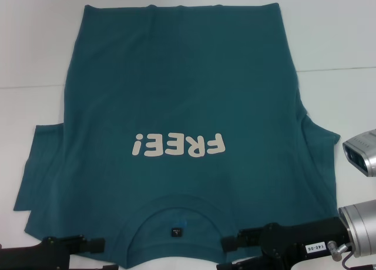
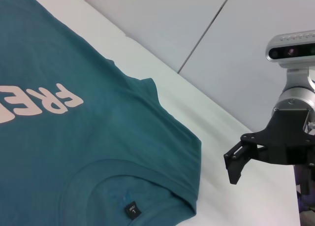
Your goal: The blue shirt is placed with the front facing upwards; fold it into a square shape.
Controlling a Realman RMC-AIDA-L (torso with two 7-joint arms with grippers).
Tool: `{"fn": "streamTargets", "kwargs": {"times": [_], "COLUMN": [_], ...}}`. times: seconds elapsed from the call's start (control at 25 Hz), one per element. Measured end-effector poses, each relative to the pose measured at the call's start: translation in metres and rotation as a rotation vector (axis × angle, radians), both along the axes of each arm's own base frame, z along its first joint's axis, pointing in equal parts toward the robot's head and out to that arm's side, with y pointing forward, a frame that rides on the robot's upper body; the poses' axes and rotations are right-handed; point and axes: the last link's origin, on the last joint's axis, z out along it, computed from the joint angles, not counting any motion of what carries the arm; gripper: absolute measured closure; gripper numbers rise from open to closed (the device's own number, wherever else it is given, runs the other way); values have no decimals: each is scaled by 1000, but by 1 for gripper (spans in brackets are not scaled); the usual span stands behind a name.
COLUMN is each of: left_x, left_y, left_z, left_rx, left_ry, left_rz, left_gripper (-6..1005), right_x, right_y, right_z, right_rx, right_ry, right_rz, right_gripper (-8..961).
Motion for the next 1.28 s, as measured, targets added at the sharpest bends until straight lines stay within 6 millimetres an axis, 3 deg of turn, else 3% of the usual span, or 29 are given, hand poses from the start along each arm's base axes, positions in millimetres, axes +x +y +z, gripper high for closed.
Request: {"fn": "streamTargets", "kwargs": {"times": [0.72,1.08,1.28], "left_x": [0,4,0], "left_y": [0,41,63], "left_z": [2,58,78], "left_rx": [2,7,126], "left_ry": [-15,-258,-411], "left_rz": [29,559,712], "left_gripper": [125,125,126], "right_x": [0,1,-3], "right_y": [0,20,39], "right_z": [0,17,33], "right_rx": [3,9,31], "right_ry": [4,31,45], "right_rz": [-6,-239,-364], "right_gripper": [37,38,38]}}
